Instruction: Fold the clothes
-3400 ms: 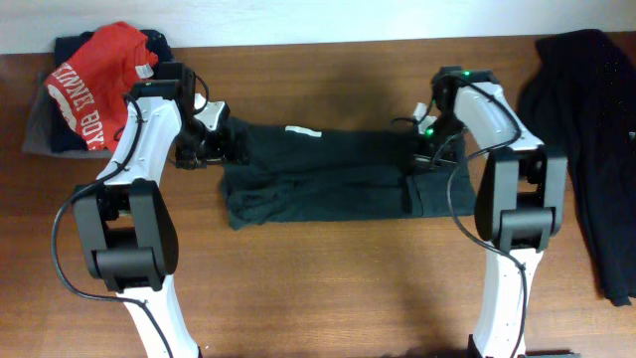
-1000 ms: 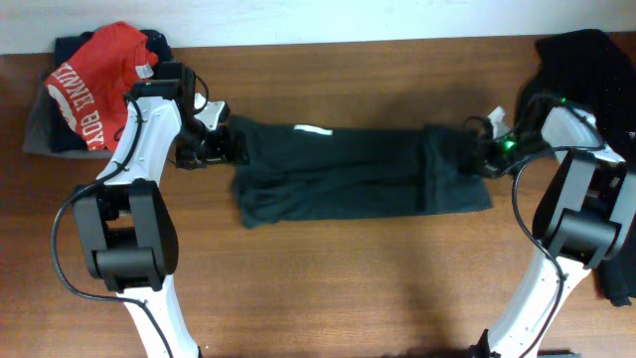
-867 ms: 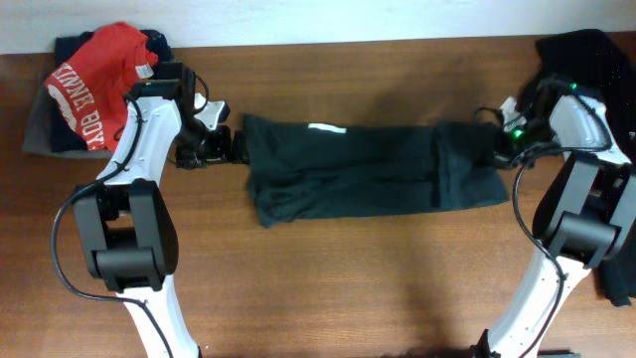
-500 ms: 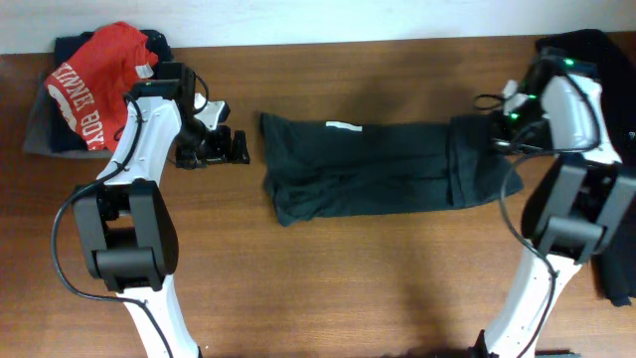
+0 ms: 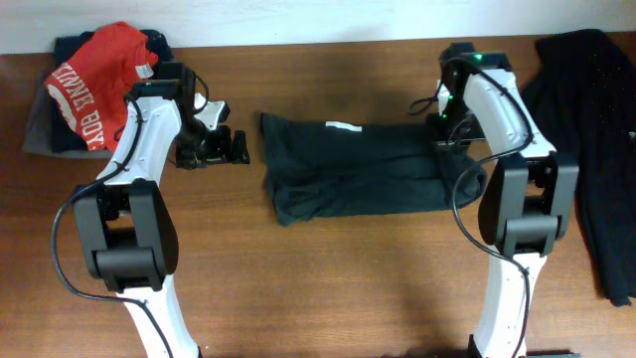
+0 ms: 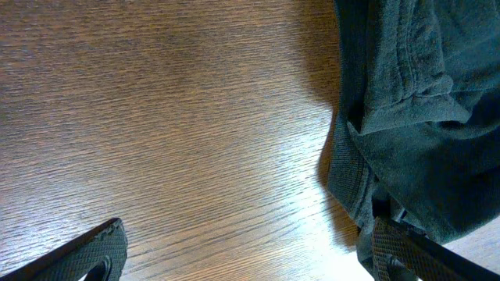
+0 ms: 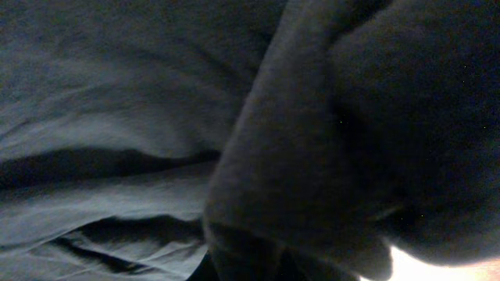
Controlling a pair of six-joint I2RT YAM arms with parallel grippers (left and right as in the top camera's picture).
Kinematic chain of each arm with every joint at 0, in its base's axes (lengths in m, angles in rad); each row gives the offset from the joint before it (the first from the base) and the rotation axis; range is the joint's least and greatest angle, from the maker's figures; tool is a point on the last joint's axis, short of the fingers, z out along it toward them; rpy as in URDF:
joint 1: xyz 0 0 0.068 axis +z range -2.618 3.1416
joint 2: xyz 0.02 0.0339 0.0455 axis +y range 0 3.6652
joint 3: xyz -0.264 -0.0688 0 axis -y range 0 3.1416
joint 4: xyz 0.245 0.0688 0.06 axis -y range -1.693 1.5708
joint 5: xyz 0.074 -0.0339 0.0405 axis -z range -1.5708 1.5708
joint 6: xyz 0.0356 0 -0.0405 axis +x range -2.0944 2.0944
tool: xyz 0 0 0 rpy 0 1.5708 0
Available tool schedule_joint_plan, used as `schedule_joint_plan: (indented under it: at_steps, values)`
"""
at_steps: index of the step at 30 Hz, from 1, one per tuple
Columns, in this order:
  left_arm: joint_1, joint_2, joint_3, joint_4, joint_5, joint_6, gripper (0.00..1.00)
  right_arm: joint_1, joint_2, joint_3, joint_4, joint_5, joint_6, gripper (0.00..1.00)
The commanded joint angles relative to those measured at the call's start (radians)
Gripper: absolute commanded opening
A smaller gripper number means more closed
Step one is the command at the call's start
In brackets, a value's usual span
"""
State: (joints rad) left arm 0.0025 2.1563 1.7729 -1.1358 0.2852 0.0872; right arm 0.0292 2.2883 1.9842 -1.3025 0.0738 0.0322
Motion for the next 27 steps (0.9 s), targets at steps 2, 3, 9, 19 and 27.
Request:
schedule_joint_plan:
  at_steps: [2,3,9,19,27]
  values:
    - [0.007,-0.006,0.019,-0.001,0.015,0.019,0.99,0.051,0.007,0.020,-0.019,0.018,0.050,0.06]
    - [0.007,-0.006,0.019,-0.001,0.015,0.019,0.99,0.056,0.007,0.020,-0.024,0.018,0.061,0.06]
    - [0.007,-0.006,0.019,-0.001,0.015,0.019,0.99,0.082,0.007,0.022,-0.032,0.036,0.095,0.07]
    - [0.007,-0.006,0.019,-0.001,0.015,0.019,0.99,0.129,0.007,0.024,-0.018,-0.077,0.135,0.09]
    - [0.007,-0.006,0.019,-0.001,0.015,0.019,0.99,0.165,0.007,0.024,-0.010,-0.089,0.150,0.34]
